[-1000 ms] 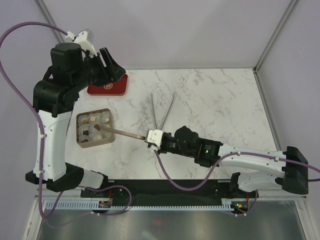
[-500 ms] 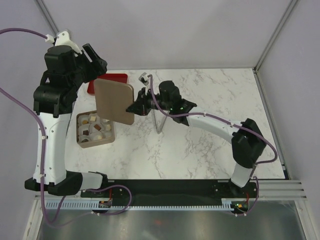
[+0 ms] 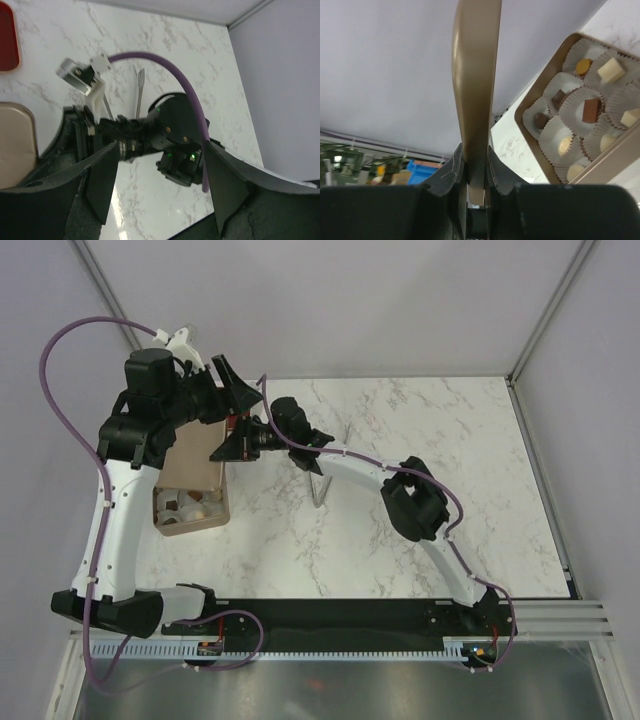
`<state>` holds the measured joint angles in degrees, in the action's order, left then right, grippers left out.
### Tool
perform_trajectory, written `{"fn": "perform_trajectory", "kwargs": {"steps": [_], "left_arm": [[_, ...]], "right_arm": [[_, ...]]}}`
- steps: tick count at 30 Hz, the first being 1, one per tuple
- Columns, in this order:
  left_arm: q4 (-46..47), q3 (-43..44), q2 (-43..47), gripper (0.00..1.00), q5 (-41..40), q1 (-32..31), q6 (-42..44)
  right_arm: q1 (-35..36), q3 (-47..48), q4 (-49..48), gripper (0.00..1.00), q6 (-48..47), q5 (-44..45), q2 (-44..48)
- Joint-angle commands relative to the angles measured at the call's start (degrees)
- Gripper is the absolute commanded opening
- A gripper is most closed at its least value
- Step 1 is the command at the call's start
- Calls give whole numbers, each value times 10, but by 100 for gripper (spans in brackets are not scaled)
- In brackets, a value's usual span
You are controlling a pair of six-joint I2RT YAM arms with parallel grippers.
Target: Pack the chocolate
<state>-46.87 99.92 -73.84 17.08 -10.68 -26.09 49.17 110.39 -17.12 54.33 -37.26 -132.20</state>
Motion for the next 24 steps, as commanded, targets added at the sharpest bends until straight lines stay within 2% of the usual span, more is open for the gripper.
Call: {"fn": "perform_trajectory", "kwargs": {"steps": [1, 6, 11, 16, 24], "left_arm": [[23, -49, 30, 77, 49, 0, 23], [38, -108, 40, 77, -7, 0, 25], [78, -144, 39, 77, -72, 2, -7], [139, -187, 43, 77, -77, 3, -48], [156, -259, 42, 77, -92, 5, -54]], "right_arm": [[1, 76, -48, 0, 94, -50, -48], [1, 152, -75, 0, 157, -78, -134], [1, 203, -114, 0, 210, -80, -200], [1, 208, -117, 0, 227, -91, -227], [4, 223, -163, 0, 264, -116, -264]]}}
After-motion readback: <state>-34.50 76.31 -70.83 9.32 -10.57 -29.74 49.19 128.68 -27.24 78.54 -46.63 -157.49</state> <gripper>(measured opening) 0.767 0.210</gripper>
